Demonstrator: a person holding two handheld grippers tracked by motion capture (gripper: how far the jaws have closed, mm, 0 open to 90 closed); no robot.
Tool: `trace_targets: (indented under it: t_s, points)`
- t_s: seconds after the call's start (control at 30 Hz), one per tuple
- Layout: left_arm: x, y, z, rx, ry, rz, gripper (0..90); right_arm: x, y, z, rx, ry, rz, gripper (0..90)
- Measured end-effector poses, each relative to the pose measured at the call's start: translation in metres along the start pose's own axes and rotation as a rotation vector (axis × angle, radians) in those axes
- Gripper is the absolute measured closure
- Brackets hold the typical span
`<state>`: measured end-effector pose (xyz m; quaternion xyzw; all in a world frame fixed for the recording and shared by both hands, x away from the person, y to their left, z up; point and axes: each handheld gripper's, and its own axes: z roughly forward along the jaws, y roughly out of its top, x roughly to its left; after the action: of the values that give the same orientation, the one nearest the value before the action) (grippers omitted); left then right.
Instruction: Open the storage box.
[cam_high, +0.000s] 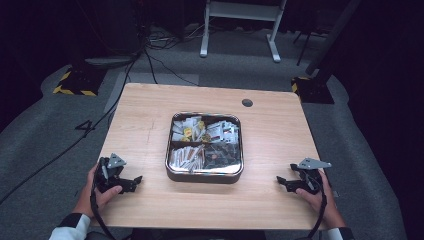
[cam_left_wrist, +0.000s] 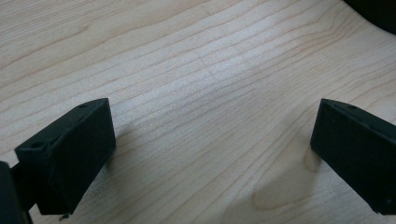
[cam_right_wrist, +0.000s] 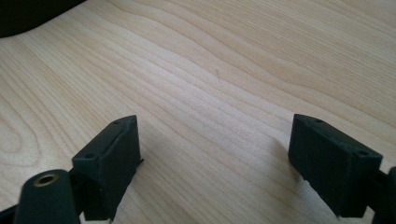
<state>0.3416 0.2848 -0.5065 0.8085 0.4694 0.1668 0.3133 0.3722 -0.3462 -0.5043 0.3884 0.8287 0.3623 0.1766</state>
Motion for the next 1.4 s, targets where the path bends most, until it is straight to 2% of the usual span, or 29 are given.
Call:
trace_targets:
  t_s: [0.23,0.5,0.67,0.83,1.1,1.17,1.2,1.27,1.3,1.33,1.37,1.4]
  points:
    - [0.001,-0.001,-0.001,-0.001,-0.003,0.002,0.2,0.000,0.000,0.000,0.002,0.000,0.001,16.3]
    - [0.002,-0.002,-0.002,-0.002,-0.005,0.009,0.2,0.001,0.002,0.001,0.016,-0.026,0.027,16.2]
    - [0.002,-0.002,-0.002,-0.001,-0.006,0.010,0.1,-0.004,0.004,0.001,0.010,0.003,0.043,18.2]
    - [0.002,-0.002,-0.002,-0.001,-0.007,0.012,0.1,-0.005,0.010,-0.004,-0.014,0.014,0.031,21.0]
    - [0.002,-0.002,-0.002,-0.002,-0.007,0.012,0.2,0.001,0.036,-0.010,-0.046,0.037,-0.024,24.2]
    - [0.002,-0.002,-0.002,-0.001,-0.008,0.014,0.2,0.004,0.049,-0.010,-0.048,0.054,-0.046,24.2]
    - [0.002,-0.002,-0.002,-0.001,-0.008,0.014,0.2,0.004,0.049,-0.010,-0.048,0.054,-0.046,24.2]
    - [0.002,-0.002,-0.002,-0.001,-0.010,0.015,0.2,0.009,0.062,-0.010,-0.046,0.060,-0.079,25.1]
    - [0.002,-0.002,-0.002,-0.001,-0.010,0.015,0.2,0.009,0.062,-0.010,-0.046,0.060,-0.079,25.1]
    - [0.003,-0.002,-0.002,0.000,-0.009,0.017,0.3,0.012,0.073,-0.008,-0.053,0.066,-0.097,25.1]
    - [0.003,-0.002,-0.002,0.000,-0.009,0.017,0.3,0.012,0.073,-0.008,-0.053,0.066,-0.097,25.1]
    - [0.003,-0.002,-0.002,-0.001,-0.009,0.016,0.3,0.015,0.083,-0.006,-0.058,0.075,-0.111,25.2]
